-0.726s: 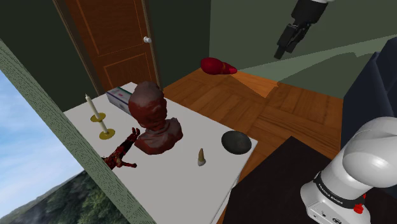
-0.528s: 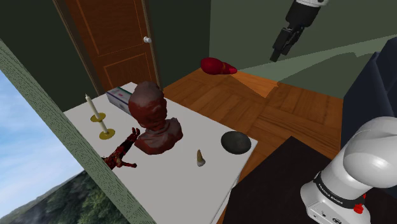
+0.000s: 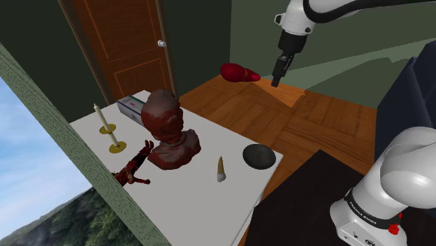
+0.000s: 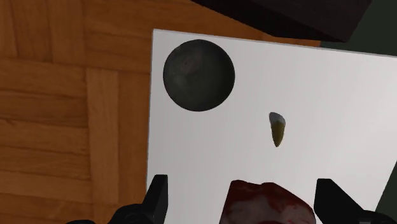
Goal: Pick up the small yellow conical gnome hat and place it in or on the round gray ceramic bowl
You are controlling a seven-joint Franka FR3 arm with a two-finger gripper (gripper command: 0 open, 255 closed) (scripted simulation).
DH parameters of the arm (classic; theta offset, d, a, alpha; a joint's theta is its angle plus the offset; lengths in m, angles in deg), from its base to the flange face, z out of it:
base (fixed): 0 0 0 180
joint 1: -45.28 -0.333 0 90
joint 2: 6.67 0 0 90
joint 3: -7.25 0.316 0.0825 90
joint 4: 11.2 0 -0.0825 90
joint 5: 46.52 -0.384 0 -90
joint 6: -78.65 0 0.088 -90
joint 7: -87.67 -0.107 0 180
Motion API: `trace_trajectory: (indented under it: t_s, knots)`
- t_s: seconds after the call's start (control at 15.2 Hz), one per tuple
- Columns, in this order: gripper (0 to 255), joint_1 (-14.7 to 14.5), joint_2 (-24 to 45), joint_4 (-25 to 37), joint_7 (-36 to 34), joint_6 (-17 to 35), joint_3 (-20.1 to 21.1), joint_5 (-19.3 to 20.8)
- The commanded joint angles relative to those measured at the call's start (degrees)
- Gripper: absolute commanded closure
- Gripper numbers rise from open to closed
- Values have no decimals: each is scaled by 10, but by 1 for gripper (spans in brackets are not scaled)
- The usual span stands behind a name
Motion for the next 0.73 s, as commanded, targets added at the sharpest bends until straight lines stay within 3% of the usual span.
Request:
trace_trajectory:
  t_s: [0.0,0.66]
  knots:
    - [0,-12,31,-4,17,24,7,0]
    - [0,-62,202,15,96,121,41,14]
